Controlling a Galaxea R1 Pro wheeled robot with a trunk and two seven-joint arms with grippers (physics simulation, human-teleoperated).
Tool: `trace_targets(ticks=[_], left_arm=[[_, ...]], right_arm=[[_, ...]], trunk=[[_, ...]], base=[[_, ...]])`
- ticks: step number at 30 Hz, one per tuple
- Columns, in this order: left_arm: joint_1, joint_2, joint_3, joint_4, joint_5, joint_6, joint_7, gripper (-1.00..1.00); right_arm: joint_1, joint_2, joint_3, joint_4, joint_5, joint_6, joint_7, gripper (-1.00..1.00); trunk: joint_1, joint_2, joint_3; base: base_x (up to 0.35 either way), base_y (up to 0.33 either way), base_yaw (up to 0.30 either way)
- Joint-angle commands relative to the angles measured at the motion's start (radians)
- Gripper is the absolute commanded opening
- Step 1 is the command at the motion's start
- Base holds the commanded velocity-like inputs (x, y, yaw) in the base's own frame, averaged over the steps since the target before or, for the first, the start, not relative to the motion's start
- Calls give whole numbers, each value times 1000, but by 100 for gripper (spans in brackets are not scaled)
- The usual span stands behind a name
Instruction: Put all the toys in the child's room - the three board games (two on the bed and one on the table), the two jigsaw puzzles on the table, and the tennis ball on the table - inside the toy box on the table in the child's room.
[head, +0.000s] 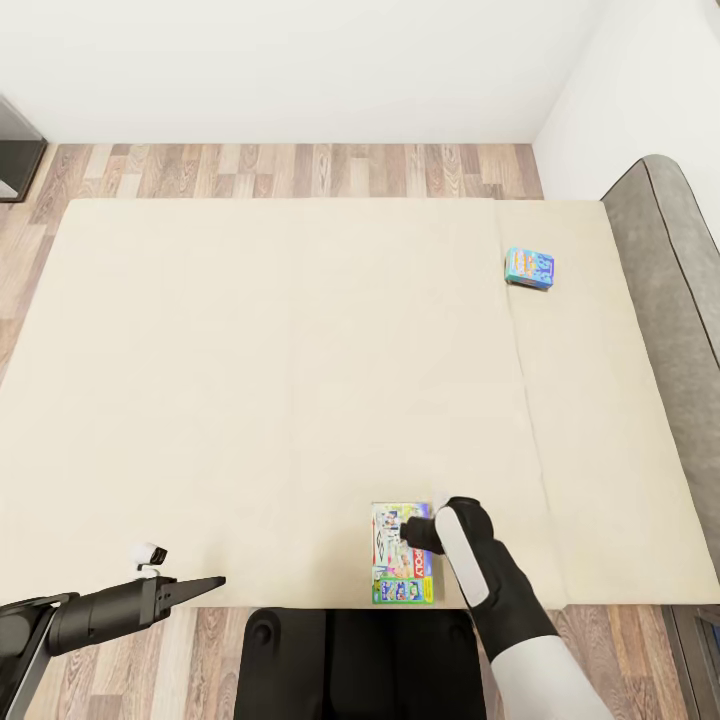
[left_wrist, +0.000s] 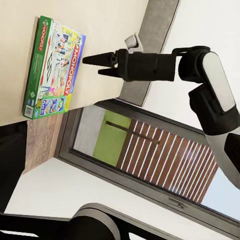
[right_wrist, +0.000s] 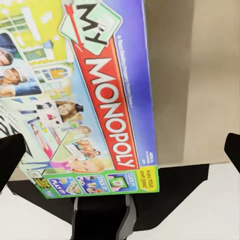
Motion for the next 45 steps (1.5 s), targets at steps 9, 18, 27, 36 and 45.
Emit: trace_targets(ticks=[9,18,27,36,45], left_arm=[[0,2,0,0,-1,11,-4,100],[0,2,2,0,0,9,-4,100],[0,2,18,0,0,9,-4,100],[0,1,20,0,0,9,-4,100],[0,0,20,0,0,9,-4,100]], right_arm=[[0,0,43,30,-1,-48,95,100],[0,0,70,32,1,-51,144,100],[0,0,106,35,2,-55,146,100],[-2,0,116,91,6,-77,147,100],[-2,-2,112,102,-3,-74,147,100]], trunk=[[1,-2,-1],[1,-2,-1],[1,-2,-1],[1,-2,-1],[1,-2,-1]], base=[[0,0,0],[0,0,0],[0,0,0],[0,0,0],[0,0,0]])
